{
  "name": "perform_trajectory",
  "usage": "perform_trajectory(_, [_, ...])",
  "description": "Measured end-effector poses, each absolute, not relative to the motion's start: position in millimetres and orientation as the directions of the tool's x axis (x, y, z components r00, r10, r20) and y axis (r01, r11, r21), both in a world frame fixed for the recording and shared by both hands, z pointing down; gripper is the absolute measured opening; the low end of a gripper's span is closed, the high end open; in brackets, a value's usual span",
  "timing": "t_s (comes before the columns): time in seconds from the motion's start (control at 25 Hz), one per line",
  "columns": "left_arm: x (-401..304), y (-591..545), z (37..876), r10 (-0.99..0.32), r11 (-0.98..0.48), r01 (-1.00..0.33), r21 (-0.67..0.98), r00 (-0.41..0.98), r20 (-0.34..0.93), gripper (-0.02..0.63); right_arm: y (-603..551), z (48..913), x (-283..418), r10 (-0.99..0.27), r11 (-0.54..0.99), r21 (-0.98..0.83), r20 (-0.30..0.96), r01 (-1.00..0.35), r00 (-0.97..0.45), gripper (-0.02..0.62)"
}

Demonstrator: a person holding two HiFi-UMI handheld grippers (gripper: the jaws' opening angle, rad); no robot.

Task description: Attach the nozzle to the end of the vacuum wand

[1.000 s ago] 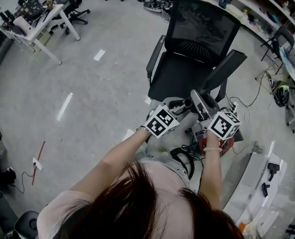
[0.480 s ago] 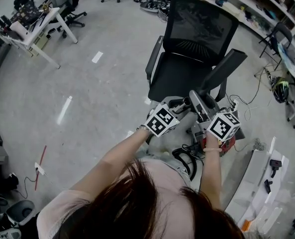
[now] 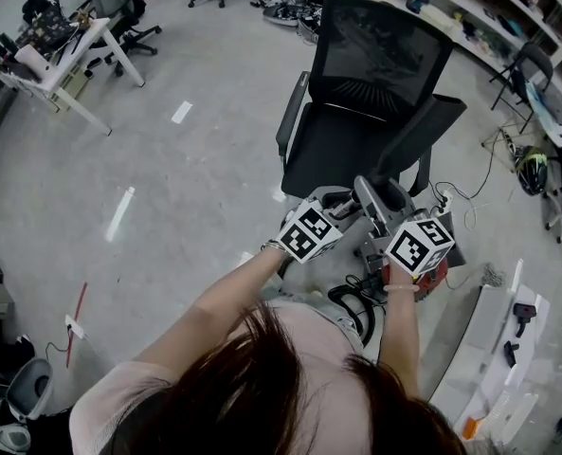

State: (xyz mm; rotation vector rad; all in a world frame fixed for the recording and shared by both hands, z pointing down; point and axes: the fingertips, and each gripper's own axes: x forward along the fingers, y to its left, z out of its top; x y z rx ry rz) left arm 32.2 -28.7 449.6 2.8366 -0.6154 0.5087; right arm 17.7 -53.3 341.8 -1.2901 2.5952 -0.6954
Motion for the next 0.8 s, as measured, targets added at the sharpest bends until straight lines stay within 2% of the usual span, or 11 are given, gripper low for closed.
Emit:
perform_trajectory(0.28, [31,-33,449,-0.355,-0.899,-0.421,0.121,0.861,0.364,0.163,-52,344,3,-0.796,0.536,-0.351,0.092,-0.768,-0.598,0.181])
perform_trajectory(0.8, [31,-41,452,-0.345,-0.907,-0.407,0.107,0.864,0.366,0.163,-57,344,3,-0.851,0.486,-0.244,0.085,-0.839,-0.518,0.182])
